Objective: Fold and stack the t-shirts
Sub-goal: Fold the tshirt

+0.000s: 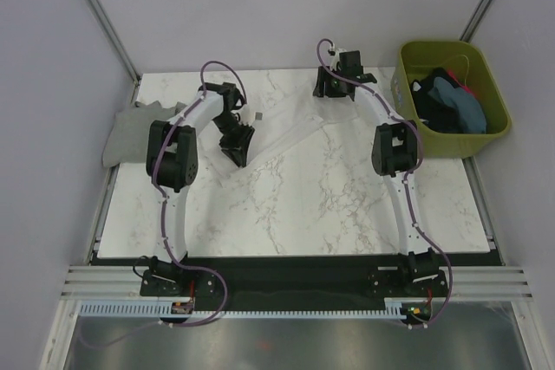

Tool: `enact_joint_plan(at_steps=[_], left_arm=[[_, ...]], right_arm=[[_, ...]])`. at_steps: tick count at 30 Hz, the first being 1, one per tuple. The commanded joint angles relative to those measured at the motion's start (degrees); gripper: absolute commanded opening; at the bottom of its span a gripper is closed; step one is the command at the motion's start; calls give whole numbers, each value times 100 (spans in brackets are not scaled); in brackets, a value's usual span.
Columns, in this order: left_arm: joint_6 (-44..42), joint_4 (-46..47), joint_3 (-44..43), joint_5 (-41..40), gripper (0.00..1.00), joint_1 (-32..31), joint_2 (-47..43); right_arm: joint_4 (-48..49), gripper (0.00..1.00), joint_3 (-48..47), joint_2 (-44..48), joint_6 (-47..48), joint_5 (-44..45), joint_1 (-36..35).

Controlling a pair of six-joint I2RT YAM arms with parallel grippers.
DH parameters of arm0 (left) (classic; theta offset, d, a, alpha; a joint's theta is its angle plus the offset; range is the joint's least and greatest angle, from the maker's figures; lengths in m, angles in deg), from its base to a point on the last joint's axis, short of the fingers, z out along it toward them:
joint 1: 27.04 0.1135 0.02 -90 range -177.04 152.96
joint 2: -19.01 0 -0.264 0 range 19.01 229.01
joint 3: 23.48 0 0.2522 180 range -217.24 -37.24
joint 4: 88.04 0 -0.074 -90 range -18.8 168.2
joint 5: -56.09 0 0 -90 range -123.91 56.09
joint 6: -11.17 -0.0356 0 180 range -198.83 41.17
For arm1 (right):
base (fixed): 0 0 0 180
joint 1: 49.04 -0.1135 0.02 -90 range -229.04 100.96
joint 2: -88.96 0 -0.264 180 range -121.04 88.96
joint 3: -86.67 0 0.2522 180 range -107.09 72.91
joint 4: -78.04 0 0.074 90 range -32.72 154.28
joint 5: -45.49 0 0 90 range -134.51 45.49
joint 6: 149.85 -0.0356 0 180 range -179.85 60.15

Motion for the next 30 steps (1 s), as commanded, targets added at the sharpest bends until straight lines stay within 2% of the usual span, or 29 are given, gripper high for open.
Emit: enact_joint_plan(at_steps=[1, 4, 6, 10, 13, 17, 19, 24, 30], left_arm=[[213, 128, 455, -164, 32, -596, -623], [248, 277, 789, -576, 32, -1044, -931], [275, 470, 895, -1164, 32, -1352, -1299], [161, 638, 483, -2176, 34, -1704, -1897], [90, 585, 70, -2283, 47, -1740, -2135], [169, 1102, 349, -1337, 94, -1565, -2609], [-181, 1697, 876, -1228, 97, -1555, -2864], [-761, 3764, 2851, -2045, 97, -1529, -3331], [-692, 3960, 3189, -2133, 94, -1441, -2822]], right_arm=[[157, 64, -387, -443, -186, -35, -53], [307, 65, -493, -514, -222, -97, -97], [325, 65, -669, -479, -126, -88, -124], [342, 66, -583, -14, -28, -9, -115], [334, 66, -188, 557, -98, -26, -115], [289, 67, 489, 1269, -378, -219, -115], [272, 67, 919, 1612, -520, -404, -115], [421, 67, 1317, 1719, -1170, -353, -132], [404, 68, 922, 1165, -1014, 316, -264]])
